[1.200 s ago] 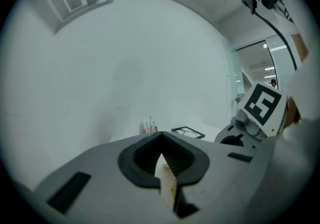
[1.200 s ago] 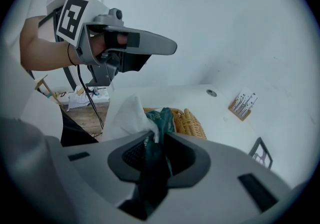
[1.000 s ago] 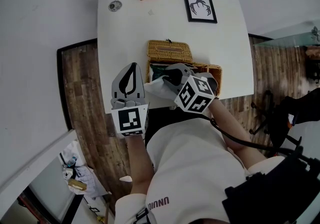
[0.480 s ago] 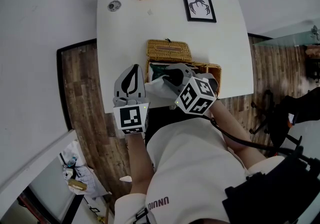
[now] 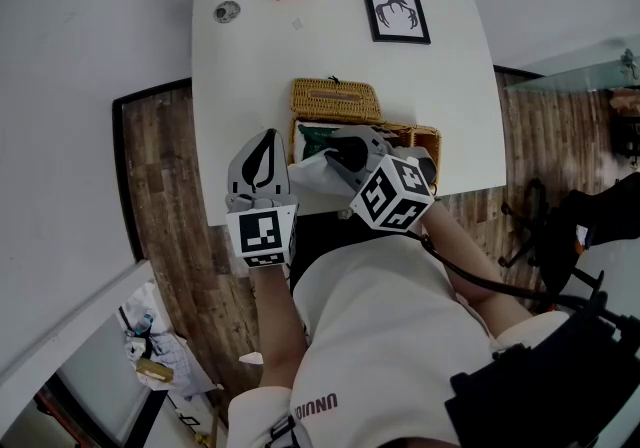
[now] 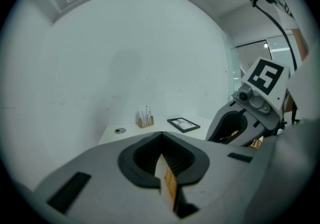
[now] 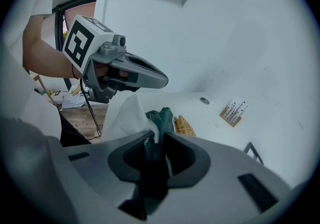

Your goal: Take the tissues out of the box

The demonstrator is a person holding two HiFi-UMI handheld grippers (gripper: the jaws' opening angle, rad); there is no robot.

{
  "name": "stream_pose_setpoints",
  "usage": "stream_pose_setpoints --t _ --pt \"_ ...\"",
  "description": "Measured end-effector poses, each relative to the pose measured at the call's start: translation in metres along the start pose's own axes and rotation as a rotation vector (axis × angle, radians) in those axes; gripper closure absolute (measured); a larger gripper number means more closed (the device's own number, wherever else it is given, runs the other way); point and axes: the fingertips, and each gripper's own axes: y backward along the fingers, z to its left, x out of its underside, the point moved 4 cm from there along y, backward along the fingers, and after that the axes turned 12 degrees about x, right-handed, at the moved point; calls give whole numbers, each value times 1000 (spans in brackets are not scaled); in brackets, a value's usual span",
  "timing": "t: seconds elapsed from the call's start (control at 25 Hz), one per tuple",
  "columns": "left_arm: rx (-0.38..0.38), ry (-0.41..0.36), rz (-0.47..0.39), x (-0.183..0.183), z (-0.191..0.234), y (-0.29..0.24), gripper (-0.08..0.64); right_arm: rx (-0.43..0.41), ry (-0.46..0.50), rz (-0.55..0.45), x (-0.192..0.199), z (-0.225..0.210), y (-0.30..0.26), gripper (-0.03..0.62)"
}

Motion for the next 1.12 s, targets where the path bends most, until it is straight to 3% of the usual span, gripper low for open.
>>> stream_pose_setpoints --t 1.12 --pt "-25 -10 -27 -6 -4 13 548 70 3 -43 -9 -6 18 506"
